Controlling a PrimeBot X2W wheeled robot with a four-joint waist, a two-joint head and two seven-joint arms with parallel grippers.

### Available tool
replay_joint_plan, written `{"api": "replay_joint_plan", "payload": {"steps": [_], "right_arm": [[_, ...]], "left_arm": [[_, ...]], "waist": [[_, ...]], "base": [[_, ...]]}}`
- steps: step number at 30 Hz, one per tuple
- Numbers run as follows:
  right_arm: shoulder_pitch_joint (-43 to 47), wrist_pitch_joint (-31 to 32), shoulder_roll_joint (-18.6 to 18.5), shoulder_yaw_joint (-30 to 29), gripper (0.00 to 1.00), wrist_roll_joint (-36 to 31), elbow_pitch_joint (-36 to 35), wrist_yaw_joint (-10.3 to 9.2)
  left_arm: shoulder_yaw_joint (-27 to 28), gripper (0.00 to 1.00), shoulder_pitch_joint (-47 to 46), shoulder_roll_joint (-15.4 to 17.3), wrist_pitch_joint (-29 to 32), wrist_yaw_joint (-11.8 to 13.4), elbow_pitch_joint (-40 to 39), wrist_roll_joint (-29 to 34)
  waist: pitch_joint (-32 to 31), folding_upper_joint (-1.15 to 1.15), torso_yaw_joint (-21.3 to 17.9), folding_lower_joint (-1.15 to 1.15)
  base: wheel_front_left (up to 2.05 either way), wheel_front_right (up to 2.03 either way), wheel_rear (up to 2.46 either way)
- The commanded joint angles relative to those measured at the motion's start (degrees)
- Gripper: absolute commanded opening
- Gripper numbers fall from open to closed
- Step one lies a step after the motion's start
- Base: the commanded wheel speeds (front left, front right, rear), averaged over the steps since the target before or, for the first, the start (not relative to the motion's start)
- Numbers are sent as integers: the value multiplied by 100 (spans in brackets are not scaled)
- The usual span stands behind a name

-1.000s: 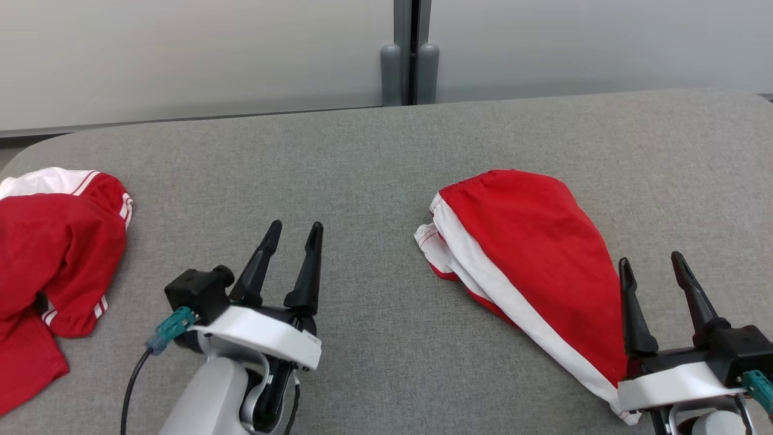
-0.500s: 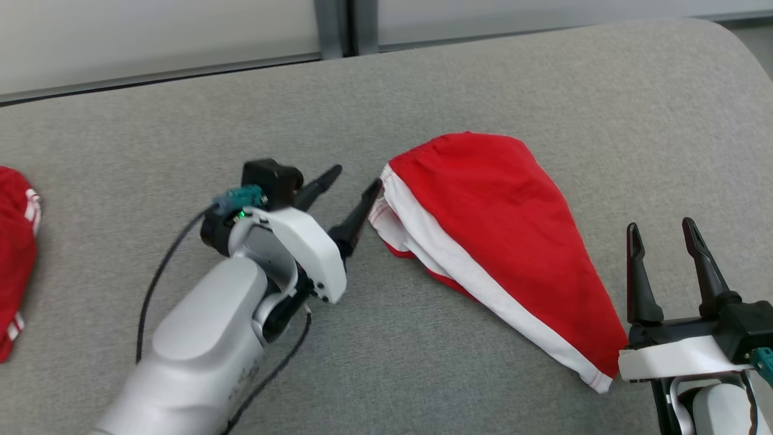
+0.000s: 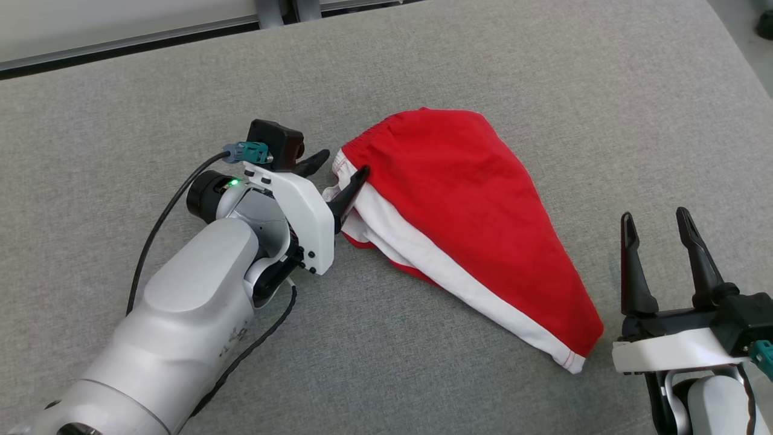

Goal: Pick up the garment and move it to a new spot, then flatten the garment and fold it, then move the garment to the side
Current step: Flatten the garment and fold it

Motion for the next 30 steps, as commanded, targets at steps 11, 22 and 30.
{"api": "replay_joint_plan", "payload": {"steps": [11, 22, 30], "right_arm": [[-67, -35, -3, 63, 100, 47, 31, -10], [-11, -35, -2, 102, 100, 101, 168, -10], [59, -36, -3, 254, 100, 210, 255, -10]], "left_arm": [[-474, 0, -242, 138, -6, -11, 52, -774], [-355, 0, -497, 322, -735, -11, -265, -1580], [4, 0, -686, 405, -1046, -11, -383, -2095]], "waist": [[-5, 0, -113, 0], [-353, 0, -127, 0], [-758, 0, -141, 0]], "base": [[0, 0, 0], [0, 0, 0], [0, 0, 0]]}}
